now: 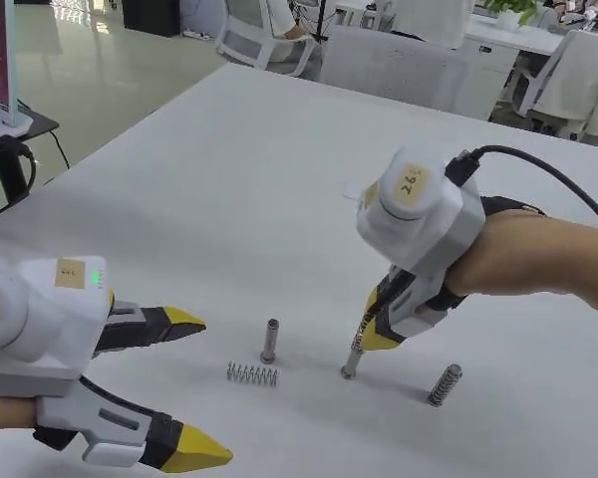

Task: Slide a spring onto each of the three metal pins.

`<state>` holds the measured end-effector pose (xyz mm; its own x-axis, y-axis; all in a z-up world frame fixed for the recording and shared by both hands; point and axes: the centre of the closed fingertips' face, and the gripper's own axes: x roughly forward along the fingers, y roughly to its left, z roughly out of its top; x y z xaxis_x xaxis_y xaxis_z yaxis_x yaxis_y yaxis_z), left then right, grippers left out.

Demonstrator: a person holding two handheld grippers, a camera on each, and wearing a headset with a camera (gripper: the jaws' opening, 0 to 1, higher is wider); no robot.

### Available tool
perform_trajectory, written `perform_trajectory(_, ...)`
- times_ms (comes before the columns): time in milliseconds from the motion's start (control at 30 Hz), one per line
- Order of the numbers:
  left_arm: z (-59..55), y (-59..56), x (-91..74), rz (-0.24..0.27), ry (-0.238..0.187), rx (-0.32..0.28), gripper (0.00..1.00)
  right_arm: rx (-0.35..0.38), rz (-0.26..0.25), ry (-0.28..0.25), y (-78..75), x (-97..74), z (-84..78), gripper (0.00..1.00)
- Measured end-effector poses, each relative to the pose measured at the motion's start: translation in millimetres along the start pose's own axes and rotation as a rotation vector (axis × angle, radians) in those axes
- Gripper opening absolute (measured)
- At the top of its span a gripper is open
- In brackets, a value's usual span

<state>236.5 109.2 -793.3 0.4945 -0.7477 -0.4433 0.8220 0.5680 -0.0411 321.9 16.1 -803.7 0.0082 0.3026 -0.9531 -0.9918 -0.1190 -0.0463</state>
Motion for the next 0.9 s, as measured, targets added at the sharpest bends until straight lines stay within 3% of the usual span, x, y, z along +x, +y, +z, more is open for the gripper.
perform_trajectory(500,0.4,1.2,4.8,-0.011,0.009,0.005,0.73,0.017,0.004,0.022,-0.6,26.4,-8.3,0.09)
perform_trajectory(900,0.0,2.7,5.2,-0.014,0.012,0.007,0.71,0.037,0.008,0.016,-0.7,36.8,-10.9,0.09)
